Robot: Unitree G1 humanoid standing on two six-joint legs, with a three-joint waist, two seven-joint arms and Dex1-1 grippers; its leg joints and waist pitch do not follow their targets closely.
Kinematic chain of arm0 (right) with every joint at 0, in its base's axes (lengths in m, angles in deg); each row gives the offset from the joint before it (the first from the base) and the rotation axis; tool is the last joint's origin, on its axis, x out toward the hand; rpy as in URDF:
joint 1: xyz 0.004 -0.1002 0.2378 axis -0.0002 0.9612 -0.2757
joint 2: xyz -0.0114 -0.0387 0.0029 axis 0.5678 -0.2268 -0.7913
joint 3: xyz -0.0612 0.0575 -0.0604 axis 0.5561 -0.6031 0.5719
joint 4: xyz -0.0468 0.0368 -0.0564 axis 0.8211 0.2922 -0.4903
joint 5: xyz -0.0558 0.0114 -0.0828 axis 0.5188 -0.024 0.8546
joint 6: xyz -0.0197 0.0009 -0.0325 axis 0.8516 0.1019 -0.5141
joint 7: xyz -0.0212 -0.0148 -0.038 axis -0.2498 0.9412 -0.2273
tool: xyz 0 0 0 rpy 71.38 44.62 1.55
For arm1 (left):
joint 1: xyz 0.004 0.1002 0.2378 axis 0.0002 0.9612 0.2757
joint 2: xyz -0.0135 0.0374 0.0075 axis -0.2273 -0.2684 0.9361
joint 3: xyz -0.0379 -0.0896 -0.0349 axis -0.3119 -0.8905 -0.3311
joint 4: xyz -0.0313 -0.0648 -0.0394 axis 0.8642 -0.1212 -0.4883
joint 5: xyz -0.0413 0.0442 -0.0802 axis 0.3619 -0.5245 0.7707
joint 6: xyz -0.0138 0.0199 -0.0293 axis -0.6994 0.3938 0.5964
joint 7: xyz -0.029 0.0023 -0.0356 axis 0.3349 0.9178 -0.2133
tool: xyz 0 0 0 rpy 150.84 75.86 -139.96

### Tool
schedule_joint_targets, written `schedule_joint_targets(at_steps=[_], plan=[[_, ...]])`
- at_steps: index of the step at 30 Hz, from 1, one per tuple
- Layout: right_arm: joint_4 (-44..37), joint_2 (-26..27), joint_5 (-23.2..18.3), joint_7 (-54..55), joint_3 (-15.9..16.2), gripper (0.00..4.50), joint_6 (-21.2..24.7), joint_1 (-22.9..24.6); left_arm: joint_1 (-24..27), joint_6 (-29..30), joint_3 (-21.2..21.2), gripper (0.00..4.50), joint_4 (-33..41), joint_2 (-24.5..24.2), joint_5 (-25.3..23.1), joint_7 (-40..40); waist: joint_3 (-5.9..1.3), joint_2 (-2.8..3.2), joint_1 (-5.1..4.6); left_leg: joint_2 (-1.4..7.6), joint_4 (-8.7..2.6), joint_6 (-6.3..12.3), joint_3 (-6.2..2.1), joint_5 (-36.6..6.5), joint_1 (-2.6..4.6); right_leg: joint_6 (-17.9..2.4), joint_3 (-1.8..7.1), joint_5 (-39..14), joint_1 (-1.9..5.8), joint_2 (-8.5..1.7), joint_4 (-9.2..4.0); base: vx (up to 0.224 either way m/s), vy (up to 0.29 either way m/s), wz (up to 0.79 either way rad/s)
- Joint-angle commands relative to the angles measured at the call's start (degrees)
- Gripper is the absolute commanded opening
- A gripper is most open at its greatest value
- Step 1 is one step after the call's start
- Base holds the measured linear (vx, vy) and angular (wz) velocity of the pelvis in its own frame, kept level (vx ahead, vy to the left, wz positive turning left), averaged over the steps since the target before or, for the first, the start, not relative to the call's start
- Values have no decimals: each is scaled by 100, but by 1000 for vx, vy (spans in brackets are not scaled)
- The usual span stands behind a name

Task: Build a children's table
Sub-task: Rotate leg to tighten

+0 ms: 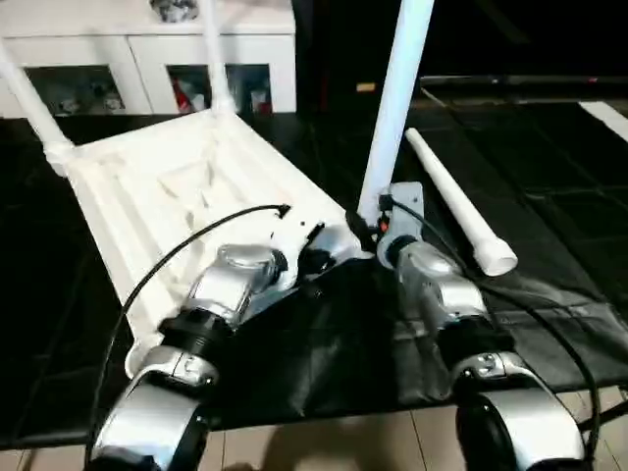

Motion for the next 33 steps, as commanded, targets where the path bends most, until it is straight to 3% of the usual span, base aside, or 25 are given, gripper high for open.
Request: schedule_joint_targets(at_steps=[1,3,4,6,7,9,11,13,20,21,22,23,26,28,29,33], plan=[[204,539,-208,-335,281,338,243,106,-296,-222,-260,0,223,273,250,253,-408,-20,36,373,-352,451,-200,-517,65,-1285,377,-501,369,-571,-380,0,0,0],[248,552,-214,-299,229,358,203,68,-287,-220,-247,0,211,246,225,274,-409,-19,9,371,-354,399,-203,-563,57,-1273,380,-588,375,-573,-384,0,0,0],[232,531,-198,-406,247,358,59,51,-281,-280,-195,0,141,160,165,252,-413,16,-2,369,-352,379,-211,-559,58,-1275,376,-582,373,-572,-381,0,0,0],[208,519,-188,-464,271,371,1,57,-280,-305,-176,0,112,127,147,233,-416,-1,-27,367,-348,396,-206,-535,51,-1303,379,-480,374,-568,-374,0,0,0],[-27,320,-27,-594,511,388,-188,219,-251,-599,-81,0,-30,-49,92,10,-416,-23,-21,353,-342,448,-201,-496,45,-1301,376,-425,374,-559,-378,0,0,0],[-227,143,116,-709,695,408,-273,379,-212,-773,-6,0,-62,-165,58,-177,-418,-21,-23,356,-342,489,-208,-442,36,-1275,373,-364,383,-561,-362,0,0,0],[-568,-44,75,-973,730,416,-203,609,-143,-835,81,0,-19,-293,52,-489,-406,-22,-14,363,-343,513,-201,-524,48,-1246,381,-469,377,-569,-378,0,0,0],[-949,-285,51,-1276,791,443,-163,852,-55,-871,175,0,41,-434,59,-826,-398,-12,33,381,-352,502,-201,-550,71,-1198,387,-575,363,-561,-401,0,0,0],[-1744,-959,-292,-2467,726,443,-58,1239,226,-1113,553,0,258,-907,64,-1891,-391,-13,140,402,-360,432,-190,-671,92,-1200,400,-675,341,-571,-395,0,0,0],[-2052,-1321,-481,-3071,822,443,76,1339,309,-1314,710,0,278,-1139,75,-2409,-384,-6,162,399,-363,398,-199,-747,96,-1147,397,-832,343,-576,-411,0,0,0],[-2052,-1321,-481,-3071,822,443,76,1339,309,-1314,710,0,278,-1139,75,-2409,-380,-10,188,422,-371,400,-199,-744,102,-1089,404,-878,341,-571,-410,0,0,0],[-2290,-1745,-544,-3847,1051,443,179,1419,388,-1544,863,0,309,-1355,38,-2836,-373,-7,193,418,-371,390,-189,-755,101,-1082,402,-907,330,-559,-414,0,0,0],[-2402,-2138,-491,-4592,1303,443,208,1445,506,-1830,1063,0,397,-1652,7,-3441,-382,-23,280,429,-367,363,-188,-781,104,-1013,390,-1006,335,-558,-409,0,0,0],[-2426,-2213,-481,-4752,1351,443,231,1446,528,-1872,1095,0,428,-1704,16,-3559,-376,-23,301,427,-367,333,-187,-780,90,-1019,394,-1084,327,-578,-412,0,0,0],[-2418,-2423,-436,-5267,1549,443,260,1403,569,-1960,1205,0,509,-1841,21,-3872,-379,-12,305,426,-365,319,-188,-788,92,-1027,394,-1110,324,-580,-412,0,0,0],[-2296,-2654,-394,-6021,1833,443,314,1282,593,-2091,1349,0,599,-1979,-1,-4264,-383,-7,370,445,-360,311,-191,-787,105,-1074,391,-1093,311,-575,-406,0,0,0]])
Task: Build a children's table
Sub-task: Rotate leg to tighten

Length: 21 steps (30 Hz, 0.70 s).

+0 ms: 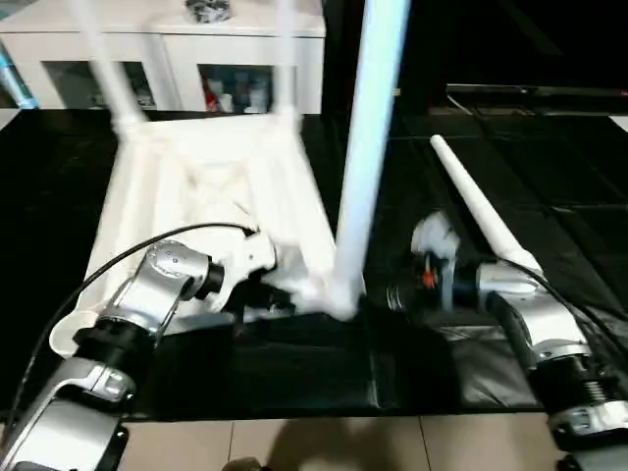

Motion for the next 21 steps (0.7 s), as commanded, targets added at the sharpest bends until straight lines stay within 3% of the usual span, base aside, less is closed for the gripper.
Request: schedule_joint_targets(at_steps=[1,5,6,9,21], plan=[[55,-83,36,-358,122,443,-32,-155,60,-155,355,0,199,21,-11,-495,-395,-2,-32,448,-375,334,-184,-783,105,-1103,396,-1066,285,-575,-402,0,0,0],[316,-25,-6,-550,224,443,-17,-340,89,-194,477,0,308,-3,31,-703,-393,-10,-19,445,-377,289,-189,-780,101,-1126,390,-1161,288,-580,-404,0,0,0],[348,-9,-35,-586,230,417,3,-365,92,-209,497,0,318,-4,25,-720,-399,-12,-15,443,-372,293,-187,-741,97,-1133,391,-1099,290,-577,-393,0,0,0],[451,32,-127,-821,249,403,64,-455,103,-299,527,0,317,3,5,-811,-402,-37,-5,444,-370,323,-189,-702,89,-1146,388,-1030,296,-576,-377,0,0,0],[566,47,-277,-1386,334,289,243,-465,140,-300,543,0,359,-49,16,-888,-410,-29,5,437,-360,335,-191,-659,84,-1095,382,-1106,294,-574,-387,0,0,0]])
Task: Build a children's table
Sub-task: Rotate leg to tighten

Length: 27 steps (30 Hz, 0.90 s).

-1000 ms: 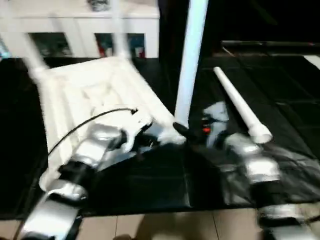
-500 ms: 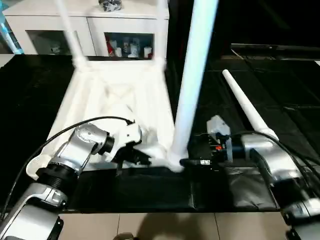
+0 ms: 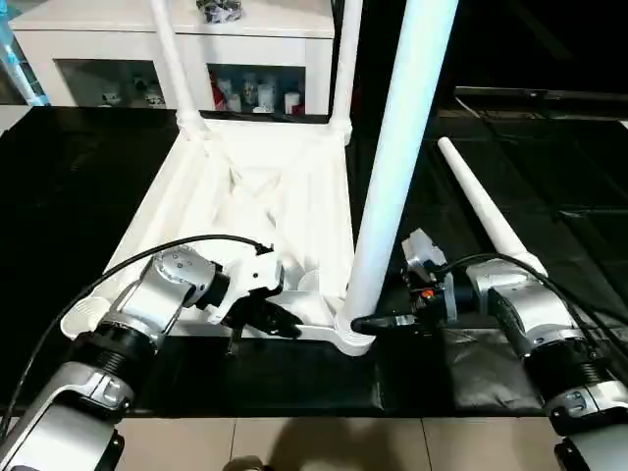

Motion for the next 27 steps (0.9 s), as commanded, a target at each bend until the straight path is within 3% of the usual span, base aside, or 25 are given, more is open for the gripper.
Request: schedule_joint_targets(at_steps=[1,6,13,19,20,22,23,24,25,27], plan=[[36,-18,-50,-112,59,281,27,-78,51,-55,289,0,141,19,-29,-321,-409,-27,-33,439,-370,332,-191,-654,86,-1097,383,-1103,294,-573,-392,0,0,0],[42,9,-73,-156,49,237,60,-60,53,-42,291,0,145,24,-23,-342,-406,-15,-29,437,-371,310,-191,-697,88,-1100,381,-1147,293,-572,-401,0,0,0],[4,45,-104,-215,59,212,121,19,50,89,242,0,128,42,10,-304,-408,-7,-30,439,-373,282,-195,-717,90,-1099,379,-1141,296,-570,-396,0,0,0],[-478,161,-324,29,-28,211,430,459,-60,762,-171,0,-44,424,192,478,-404,10,16,445,-372,283,-199,-782,109,-1115,381,-1160,294,-577,-416,0,0,0],[-579,209,-361,163,-73,211,468,564,-87,901,-267,0,-62,499,236,654,-409,48,26,440,-373,271,-203,-793,107,-1112,378,-1197,298,-579,-417,0,0,0],[-620,374,-351,644,-216,211,475,721,-158,1137,-441,0,-123,650,286,1032,-372,38,42,445,-387,208,-194,-984,143,-1061,386,-1448,257,-576,-480,0,0,0],[-581,568,-288,1150,-342,211,415,814,-245,1304,-577,0,-193,786,296,1389,-375,5,26,429,-404,147,-215,-1069,116,-988,375,-1721,307,-603,-495,0,0,0],[-479,812,-170,1827,-474,211,445,870,-350,1541,-745,0,-255,953,346,1763,-337,26,-10,428,-421,68,-221,-1231,134,-893,375,-2070,268,-606,-547,0,0,0],[-479,812,-170,1827,-474,210,445,870,-350,1541,-745,0,-255,953,346,1763,-297,21,-78,402,-450,-41,-252,-1559,182,-772,337,-2662,258,-607,-621,0,0,0],[-294,1285,1,2790,-631,210,246,911,-541,1766,-983,0,-355,1254,366,2433,-284,0,-182,379,-457,-136,-291,-1791,191,-532,298,-3276,284,-635,-691,0,0,0]])
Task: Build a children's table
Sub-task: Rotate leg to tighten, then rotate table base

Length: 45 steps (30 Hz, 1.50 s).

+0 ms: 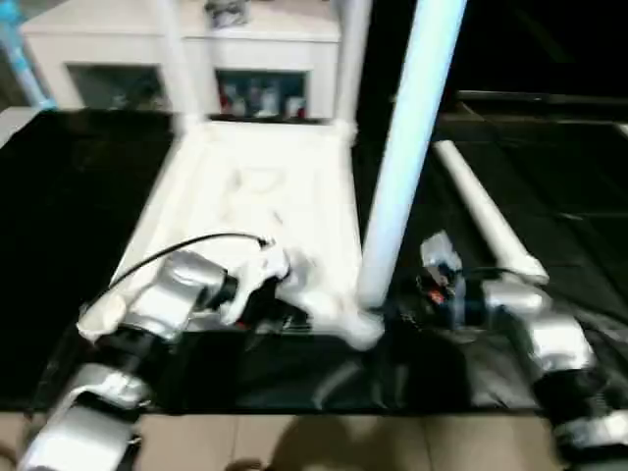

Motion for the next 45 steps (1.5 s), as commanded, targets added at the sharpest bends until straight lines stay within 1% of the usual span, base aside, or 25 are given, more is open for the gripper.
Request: schedule_joint_targets(at_steps=[1,3,5,6,8,9,11,12,13,14,15,19,21,22,24,26,28,30,33,34,35,37,39,42,45], plan=[[174,573,35,391,457,208,125,136,-402,177,-398,0,24,372,253,899,-288,-22,-57,373,-466,-142,-303,-1835,75,-476,299,-3363,188,-636,-711,0,0,0],[603,1220,189,1684,219,207,26,-100,-659,387,-685,0,-154,769,294,1682,-311,-9,-154,365,-477,-115,-323,-1785,46,-476,281,-3162,201,-629,-717,0,0,0],[696,1350,230,1956,171,207,58,-167,-718,470,-766,0,-186,860,308,1859,-317,0,-193,371,-487,-107,-336,-1729,27,-528,268,-2962,224,-623,-693,0,0,0],[888,1486,308,2311,139,207,13,-307,-816,488,-899,0,-273,997,351,2165,-319,6,-217,380,-500,-73,-335,-1656,2,-587,272,-2723,239,-614,-676,0,0,0],[1253,1770,329,3047,-34,207,-26,-596,-984,464,-1104,0,-396,1232,402,2671,-327,20,-267,373,-486,-110,-312,-1619,37,-772,288,-2422,193,-602,-653,0,0,0],[1575,1956,319,3715,-252,206,11,-871,-1088,434,-1230,0,-458,1383,419,3010,-343,4,-275,363,-479,-75,-300,-1522,21,-845,291,-2179,229,-600,-640,0,0,0],[1793,2030,353,4059,-347,206,-65,-1082,-1137,392,-1238,0,-471,1441,367,3160,-386,12,-279,363,-457,11,-277,-1153,4,-1017,315,-1603,242,-602,-570,0,0,0],[1872,2057,367,4179,-379,206,-97,-1158,-1155,376,-1238,0,-477,1460,347,3212,-417,10,-277,352,-426,161,-250,-783,-35,-1167,322,-993,268,-587,-492,0,0,0],[1905,2109,386,4237,-434,206,-185,-1227,-1173,344,-1184,0,-474,1445,269,3246,-417,10,-277,352,-426,161,-250,-783,-35,-1167,322,-993,268,-587,-492,51,-19,3],[1893,2142,384,4247,-476,260,-230,-1247,-1179,300,-1131,0,-478,1406,204,3243,-437,-33,-263,344,-401,307,-232,-510,-52,-1249,331,-584,283,-587,-433,59,-26,2],[1821,2167,444,4193,-476,274,-283,-1204,-1177,254,-1067,0,-492,1332,126,3211,-483,-32,-231,332,-363,553,-224,-44,-85,-1364,328,158,305,-579,-324,59,-26,2],[1767,2143,571,4142,-409,308,-357,-1116,-1155,228,-1041,0,-498,1259,104,3066,-509,-36,-275,311,-295,1023,-244,426,-174,-1502,295,1022,323,-580,-217,0,0,0],[1740,2099,591,4098,-392,321,-489,-1070,-1115,259,-1005,0,-478,1233,98,2969,-530,-32,-274,311,-248,1107,-234,408,-181,-1551,295,1004,290,-580,-200,0,0,0],[1689,2052,610,4079,-365,327,-606,-1042,-1103,233,-995,0,-502,1237,93,2996,-497,-3,-264,337,-260,1120,-224,341,-162,-1568,283,834,238,-557,-237,0,0,0],[1624,1963,698,4076,-282,361,-768,-998,-1099,198,-992,0,-551,1248,82,3044,-465,2,-251,364,-278,997,-214,30,-141,-1526,282,322,226,-557,-290,0,0,0],[1393,1864,644,3959,-269,365,-715,-880,-1098,133,-962,0,-600,1244,38,3080,-444,5,-233,382,-305,830,-213,-203,-121,-1459,291,-56,224,-557,-329,0,0,0],[866,1766,462,3752,-337,395,-570,-616,-1106,64,-950,0,-654,1244,22,3110,-422,4,-210,398,-335,702,-217,-402,-101,-1354,303,-301,232,-552,-370,0,0,0],[512,1627,540,3682,-282,409,-540,-414,-1113,-28,-922,0,-691,1243,13,3082,-435,-4,-174,410,-339,669,-227,-357,-89,-1297,316,-201,235,-552,-346,0,0,0],[-94,1520,349,3377,-324,416,-476,-83,-1112,-85,-954,0,-730,1269,37,3094,-444,-31,-125,381,-320,724,-212,-249,-109,-1292,328,0,248,-568,-333,0,0,0],[-359,1491,237,3337,-374,443,-404,55,-1092,-71,-1028,0,-693,1290,137,3043,-440,-36,-109,384,-324,739,-216,-249,-117,-1263,326,-29,252,-578,-336,0,0,0],[-463,1455,211,3301,-366,449,-463,125,-1077,-56,-1057,28,-656,1289,172,3037,-445,-37,-104,385,-321,746,-219,-229,-115,-1249,325,-34,251,-580,-336,0,0,0],[-587,1428,172,3322,-398,450,-539,217,-1036,-44,-1050,57,-571,1263,209,2943,-433,-59,-99,369,-320,727,-207,-290,-119,-1210,318,-238,238,-581,-379,0,0,0],[-643,1419,130,3358,-447,450,-508,261,-989,-72,-1043,59,-487,1231,238,2858,-427,-40,-86,394,-334,643,-218,-340,-114,-1238,317,-384,228,-586,-380,0,0,0],[-738,1384,98,3366,-464,450,-461,318,-943,-244,-1097,96,-404,1151,292,2841,-402,-77,-93,379,-349,560,-211,-507,-109,-1144,318,-707,226,-582,-417,0,0,0],[-758,1340,154,3383,-465,450,-459,308,-957,-159,-1222,96,-334,1051,400,2784,-406,-84,-91,363,-354,487,-213,-511,-115,-1019,316,-908,233,-575,-431,0,0,0]])
